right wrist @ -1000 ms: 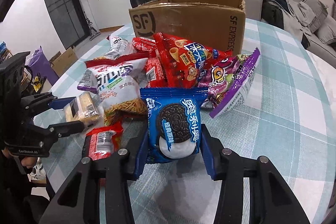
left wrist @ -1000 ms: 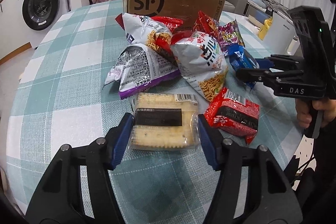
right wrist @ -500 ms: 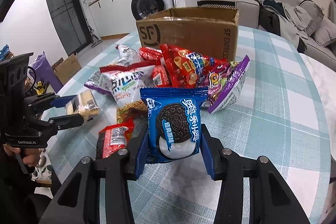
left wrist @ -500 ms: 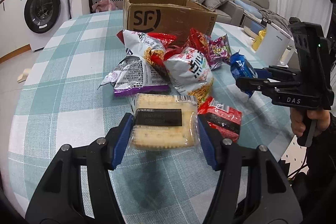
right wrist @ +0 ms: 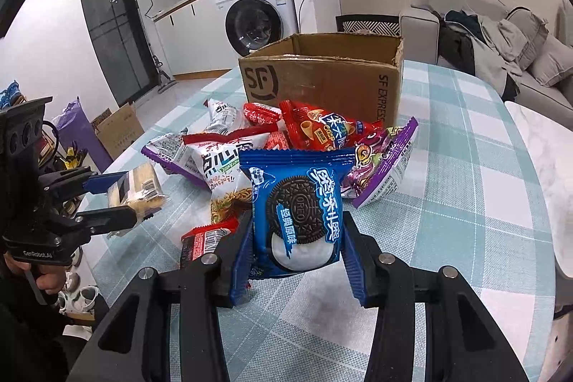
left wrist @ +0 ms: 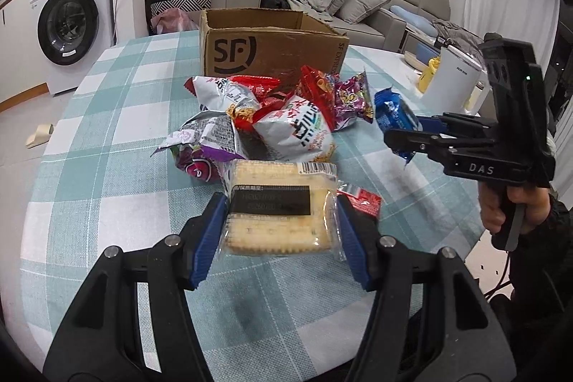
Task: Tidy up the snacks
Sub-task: 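Lift the cracker packet and Oreo packet and carry both over the cardboard box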
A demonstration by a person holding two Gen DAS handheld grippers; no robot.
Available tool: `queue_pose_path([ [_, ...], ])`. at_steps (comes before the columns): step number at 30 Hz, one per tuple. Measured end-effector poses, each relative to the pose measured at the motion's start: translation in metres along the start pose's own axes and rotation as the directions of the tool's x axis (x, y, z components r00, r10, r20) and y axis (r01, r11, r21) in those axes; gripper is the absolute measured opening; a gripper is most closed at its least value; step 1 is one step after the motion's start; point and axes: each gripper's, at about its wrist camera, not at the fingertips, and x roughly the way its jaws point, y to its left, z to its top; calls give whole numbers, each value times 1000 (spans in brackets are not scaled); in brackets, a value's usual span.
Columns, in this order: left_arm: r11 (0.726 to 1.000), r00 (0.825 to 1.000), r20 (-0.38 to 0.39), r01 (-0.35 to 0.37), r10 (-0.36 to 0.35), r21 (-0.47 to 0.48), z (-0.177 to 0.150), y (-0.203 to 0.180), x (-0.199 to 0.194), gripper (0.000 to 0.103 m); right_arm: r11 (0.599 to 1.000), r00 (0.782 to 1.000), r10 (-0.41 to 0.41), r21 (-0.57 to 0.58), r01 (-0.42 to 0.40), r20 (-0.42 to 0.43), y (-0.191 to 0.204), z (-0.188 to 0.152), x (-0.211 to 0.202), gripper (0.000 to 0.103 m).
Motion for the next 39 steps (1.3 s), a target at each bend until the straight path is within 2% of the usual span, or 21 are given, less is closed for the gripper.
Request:
queue_pose_path([
  [7, 1000, 999, 38, -11, 10, 21, 11, -10, -14, 58, 1000, 1000, 2, 4, -3, 29, -1, 6, -8, 46],
  [16, 998, 995, 92, -46, 44, 30, 43, -15, -17, 58, 1000, 997, -17, 7, 16, 70, -6, 21, -23, 46],
  [28, 989, 975, 170, -142, 145, -27, 96, 5, 5, 58, 999, 992, -37, 41, 33, 117, -11, 57, -26, 46],
  [34, 989, 967, 204, -148, 150, -26, 127, 14, 15, 58, 998, 989, -42, 59, 34, 138, -13, 83, -21, 46],
  [39, 990, 968, 207, -139, 142, -28, 154, 22, 32, 58, 997, 988, -47, 72, 37, 145, -18, 102, -13, 46],
])
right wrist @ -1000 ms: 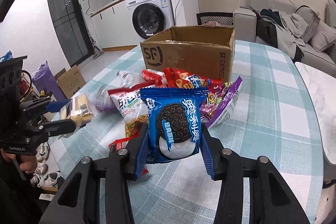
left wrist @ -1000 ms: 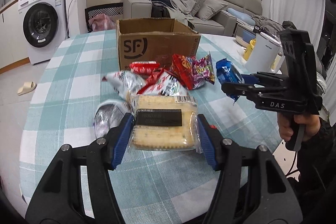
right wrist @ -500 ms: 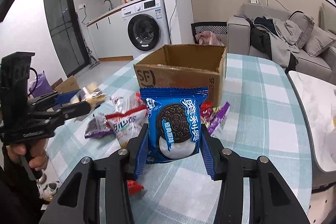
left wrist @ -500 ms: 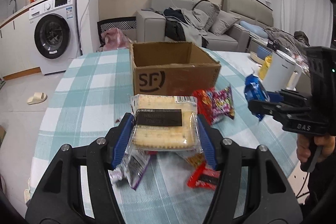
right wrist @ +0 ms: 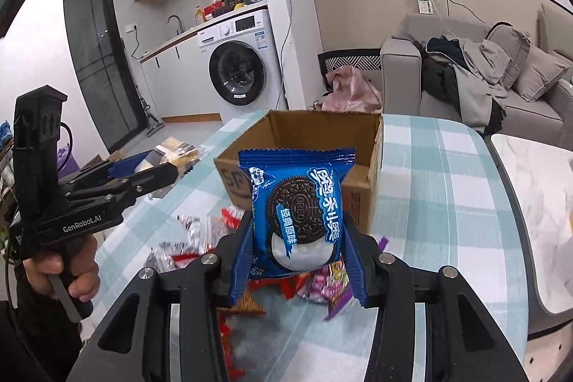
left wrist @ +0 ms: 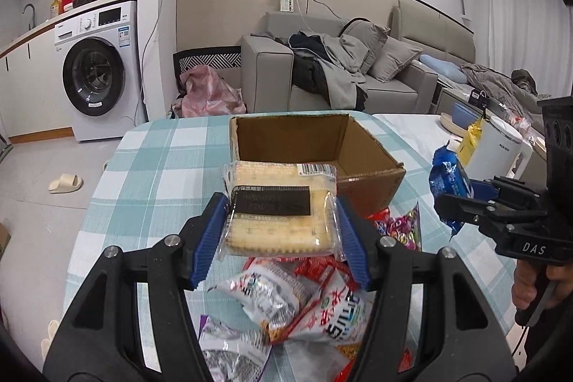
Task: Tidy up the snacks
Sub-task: 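Lift the cracker packet and Oreo packet and carry both over the cardboard box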
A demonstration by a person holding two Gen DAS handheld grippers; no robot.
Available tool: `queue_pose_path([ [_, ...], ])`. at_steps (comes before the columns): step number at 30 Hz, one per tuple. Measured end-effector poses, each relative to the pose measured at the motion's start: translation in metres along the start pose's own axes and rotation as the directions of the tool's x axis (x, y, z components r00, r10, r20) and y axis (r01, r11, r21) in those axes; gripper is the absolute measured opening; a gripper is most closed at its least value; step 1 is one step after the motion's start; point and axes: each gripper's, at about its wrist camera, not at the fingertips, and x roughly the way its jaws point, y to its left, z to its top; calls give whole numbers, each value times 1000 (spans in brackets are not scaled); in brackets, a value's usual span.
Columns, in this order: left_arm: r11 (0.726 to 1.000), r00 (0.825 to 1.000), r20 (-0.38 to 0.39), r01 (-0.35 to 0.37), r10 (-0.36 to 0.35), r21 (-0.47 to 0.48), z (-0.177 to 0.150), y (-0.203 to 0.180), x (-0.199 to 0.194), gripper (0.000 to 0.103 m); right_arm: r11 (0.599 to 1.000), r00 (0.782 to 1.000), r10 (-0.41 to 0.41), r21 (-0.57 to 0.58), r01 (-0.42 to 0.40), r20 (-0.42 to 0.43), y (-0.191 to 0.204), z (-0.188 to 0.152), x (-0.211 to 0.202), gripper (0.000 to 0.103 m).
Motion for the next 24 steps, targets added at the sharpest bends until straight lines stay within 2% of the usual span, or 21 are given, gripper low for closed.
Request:
queue_pose_path([
  [12, 1000, 1000, -10, -15, 16, 21, 47, 4, 64, 59, 1000, 1000, -12, 21, 12, -12, -15, 34, 37, 46],
  [24, 999, 999, -54, -3, 4, 32, 68, 0, 140, 59, 999, 999, -15, 42, 17, -51, -31, 53, 88, 46],
])
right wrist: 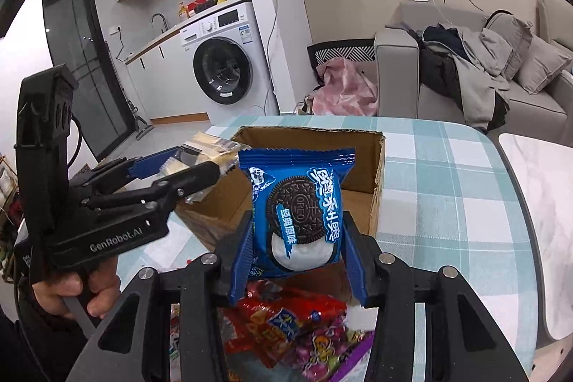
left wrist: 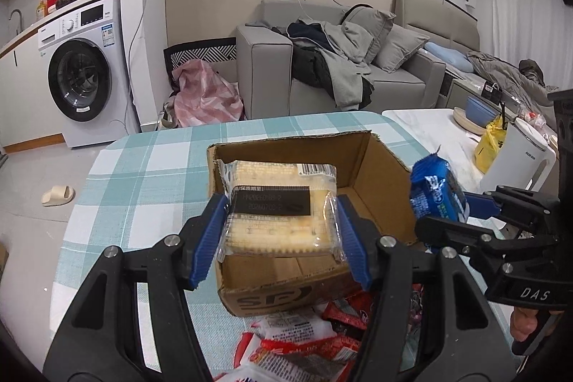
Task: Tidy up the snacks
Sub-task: 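Lift the cracker packet and Oreo packet and carry both over the cardboard box, then open both grippers to drop the cracker and Oreo packets into the box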
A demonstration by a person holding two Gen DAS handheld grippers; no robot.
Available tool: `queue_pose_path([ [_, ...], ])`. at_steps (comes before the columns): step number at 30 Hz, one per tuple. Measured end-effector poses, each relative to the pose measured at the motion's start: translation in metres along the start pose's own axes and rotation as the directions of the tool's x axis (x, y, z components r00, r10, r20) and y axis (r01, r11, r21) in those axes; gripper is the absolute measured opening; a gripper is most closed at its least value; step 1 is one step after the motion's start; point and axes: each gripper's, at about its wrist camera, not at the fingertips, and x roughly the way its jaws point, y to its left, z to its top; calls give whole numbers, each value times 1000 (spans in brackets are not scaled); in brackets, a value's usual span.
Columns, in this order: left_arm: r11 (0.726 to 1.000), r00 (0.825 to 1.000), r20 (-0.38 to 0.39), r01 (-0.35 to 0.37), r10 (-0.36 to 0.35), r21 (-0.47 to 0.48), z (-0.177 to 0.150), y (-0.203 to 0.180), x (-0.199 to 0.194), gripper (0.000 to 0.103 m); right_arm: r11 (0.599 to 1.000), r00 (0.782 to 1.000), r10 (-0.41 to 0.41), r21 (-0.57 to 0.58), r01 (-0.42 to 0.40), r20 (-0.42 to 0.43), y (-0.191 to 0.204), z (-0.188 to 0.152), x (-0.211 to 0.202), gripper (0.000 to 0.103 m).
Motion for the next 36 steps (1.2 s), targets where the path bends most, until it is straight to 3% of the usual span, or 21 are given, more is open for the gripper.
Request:
queue_pose_path([
  [17, 1000, 1000, -27, -6, 6, 16, -3, -8, 44, 63, 999, 1000, -27, 29, 27, 10, -15, 12, 24, 47],
  [19, 1000, 1000, -6, -8, 8, 11, -6, -4, 36, 65, 999, 999, -31, 23, 30, 34, -12, 10, 17, 56],
  [21, 1000, 1000, 2, -4, 4, 5, -9, 0, 27, 82, 1000, 998, -27, 15, 26, 54, -12, 10, 10, 71],
  [25, 1000, 999, 39, 6, -6, -2, -13, 5, 1, 91, 999, 994, -40, 20, 38, 98, -13, 7, -10, 88],
  [26, 1000, 999, 43, 7, -7, -5, -15, 7, -5, 101, 999, 993, -42, 23, 40, 106, -13, 6, -15, 95],
  [27, 1000, 999, 52, 7, -6, -10, -16, 8, -12, 102, 999, 992, -46, 23, 43, 115, -13, 4, -21, 100],
  [36, 998, 997, 68, -46, 49, -46, -53, 24, -71, 102, 996, 988, -73, -43, 80, 139, -3, -23, -62, 103],
])
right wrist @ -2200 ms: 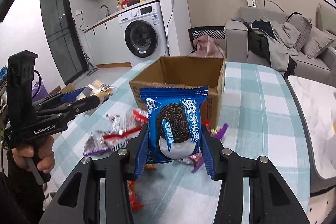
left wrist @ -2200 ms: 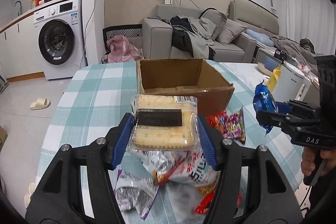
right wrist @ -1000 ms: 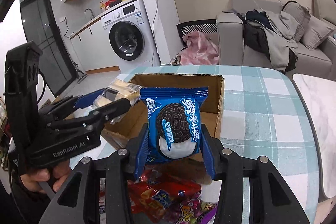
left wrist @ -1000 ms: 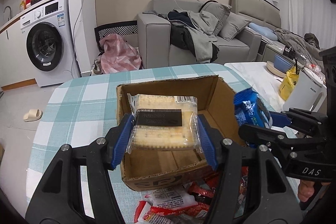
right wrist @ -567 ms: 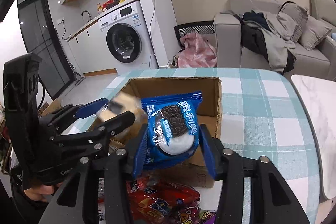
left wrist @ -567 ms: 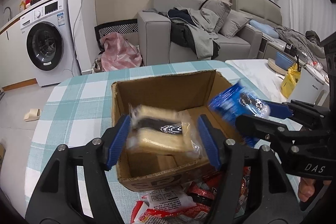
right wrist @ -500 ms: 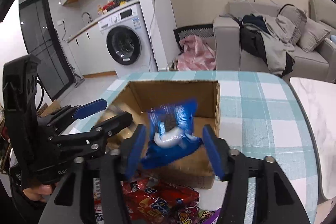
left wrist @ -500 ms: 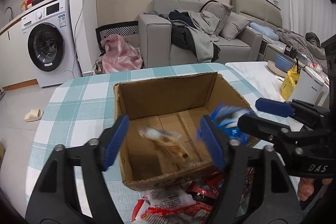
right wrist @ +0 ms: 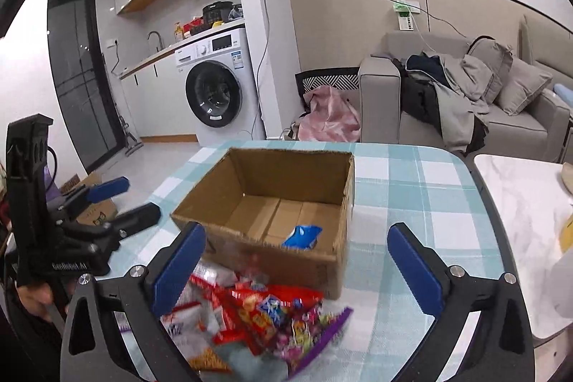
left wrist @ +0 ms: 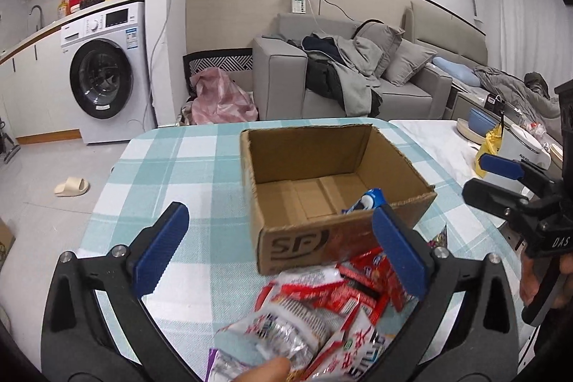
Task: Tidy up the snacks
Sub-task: 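Open both grippers to drop the cracker and Oreo packets into the box, then move the left gripper to the silver-purple chip bag while the right approaches the red packet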
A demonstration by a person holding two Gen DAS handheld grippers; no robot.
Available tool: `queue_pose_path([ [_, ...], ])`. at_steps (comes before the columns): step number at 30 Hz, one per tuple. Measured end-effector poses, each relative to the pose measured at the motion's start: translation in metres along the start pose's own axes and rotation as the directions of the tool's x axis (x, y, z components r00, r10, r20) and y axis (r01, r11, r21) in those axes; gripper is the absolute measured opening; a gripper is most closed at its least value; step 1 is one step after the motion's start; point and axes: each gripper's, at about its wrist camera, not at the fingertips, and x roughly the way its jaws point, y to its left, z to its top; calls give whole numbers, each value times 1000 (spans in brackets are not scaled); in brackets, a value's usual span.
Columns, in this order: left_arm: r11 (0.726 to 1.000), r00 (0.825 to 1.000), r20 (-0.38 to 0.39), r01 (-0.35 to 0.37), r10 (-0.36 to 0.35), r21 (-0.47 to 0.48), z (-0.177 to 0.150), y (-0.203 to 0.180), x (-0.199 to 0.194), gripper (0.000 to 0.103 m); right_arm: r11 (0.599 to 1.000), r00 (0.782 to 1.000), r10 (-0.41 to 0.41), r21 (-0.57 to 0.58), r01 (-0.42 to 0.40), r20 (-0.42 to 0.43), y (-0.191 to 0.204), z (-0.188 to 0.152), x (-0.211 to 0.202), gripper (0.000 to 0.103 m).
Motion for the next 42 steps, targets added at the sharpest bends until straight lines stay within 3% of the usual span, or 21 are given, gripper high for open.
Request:
queue_pose_path([
  [9, 999, 999, -6, -35, 35, -30, -34, 23, -56, 102, 1000, 1000, -4, -7, 4, -12, 13, -19, -31, 103],
  [18, 998, 998, -35, -52, 51, -26, -65, 26, -84, 102, 1000, 999, -5, 2, 5, -39, 18, -41, -47, 103],
  [36, 998, 994, -89, -61, 58, -33, -96, 26, -88, 102, 999, 994, -33, 21, 36, -103, 20, -82, -49, 103],
  [42, 997, 988, -139, -65, 60, -33, -113, 27, -81, 102, 999, 988, -24, 41, 31, -155, 15, -93, -37, 103],
])
